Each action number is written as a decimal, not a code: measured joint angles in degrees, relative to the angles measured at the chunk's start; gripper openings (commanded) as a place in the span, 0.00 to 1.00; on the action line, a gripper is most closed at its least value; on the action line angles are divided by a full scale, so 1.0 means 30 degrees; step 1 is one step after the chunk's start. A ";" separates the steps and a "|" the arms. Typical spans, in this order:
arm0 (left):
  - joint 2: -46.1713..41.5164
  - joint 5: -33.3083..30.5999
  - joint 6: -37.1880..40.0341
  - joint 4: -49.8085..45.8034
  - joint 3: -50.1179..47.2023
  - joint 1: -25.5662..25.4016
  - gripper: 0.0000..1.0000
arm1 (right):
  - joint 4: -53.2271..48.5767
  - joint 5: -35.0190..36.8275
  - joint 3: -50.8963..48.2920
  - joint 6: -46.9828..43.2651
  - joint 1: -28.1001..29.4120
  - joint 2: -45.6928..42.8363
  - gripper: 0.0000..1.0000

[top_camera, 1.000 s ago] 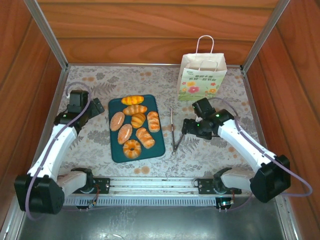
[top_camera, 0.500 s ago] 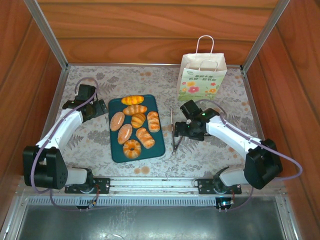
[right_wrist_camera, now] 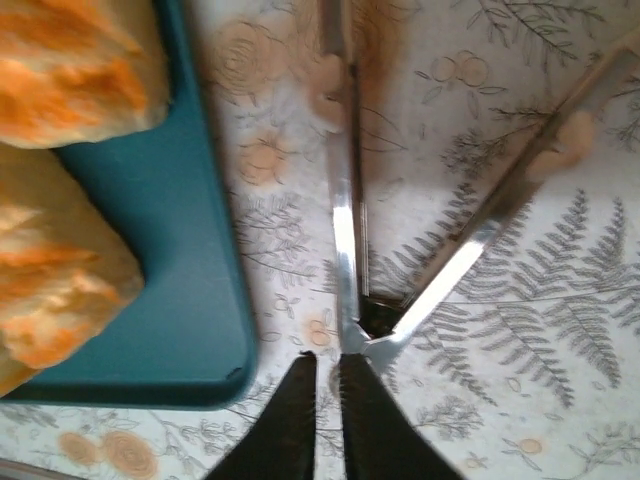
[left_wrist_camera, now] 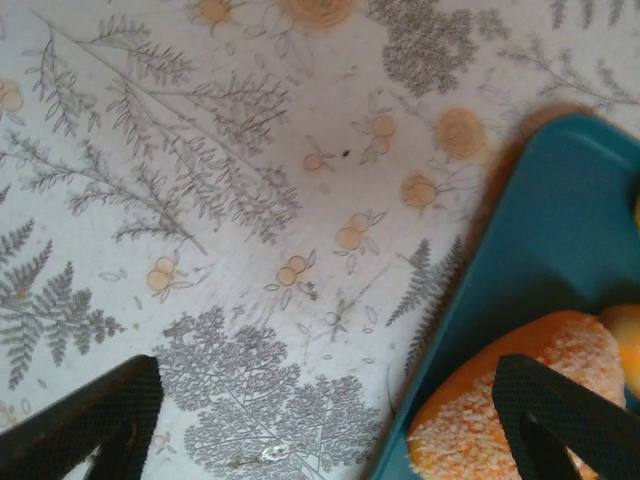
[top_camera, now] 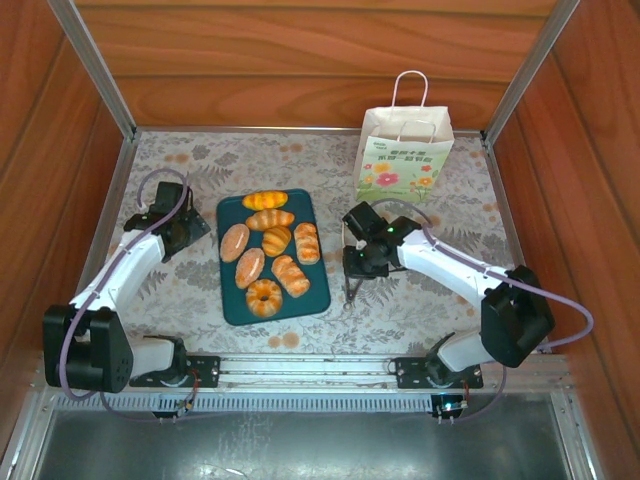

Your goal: Place the fake bread into the paper bag

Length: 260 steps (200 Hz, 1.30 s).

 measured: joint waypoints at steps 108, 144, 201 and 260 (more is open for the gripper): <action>0.5712 0.2200 -0.0219 0.0976 0.0430 0.1741 0.00 | 0.5071 -0.2288 -0.2251 -0.2004 0.1093 0.1020 0.00; 0.7366 0.2892 0.0146 0.1617 0.1559 0.1741 0.00 | 0.5479 -0.2018 -0.3628 -0.2149 0.1683 0.0313 0.00; 1.0229 0.3111 0.0794 0.2288 0.4452 0.1741 0.00 | 0.6098 -0.1158 -0.4459 -0.2091 0.2623 -0.0721 0.00; 1.1336 0.3730 0.0918 0.2820 0.5195 0.1501 0.00 | 0.6594 -0.0335 -0.4364 -0.2062 0.3745 -0.0109 0.00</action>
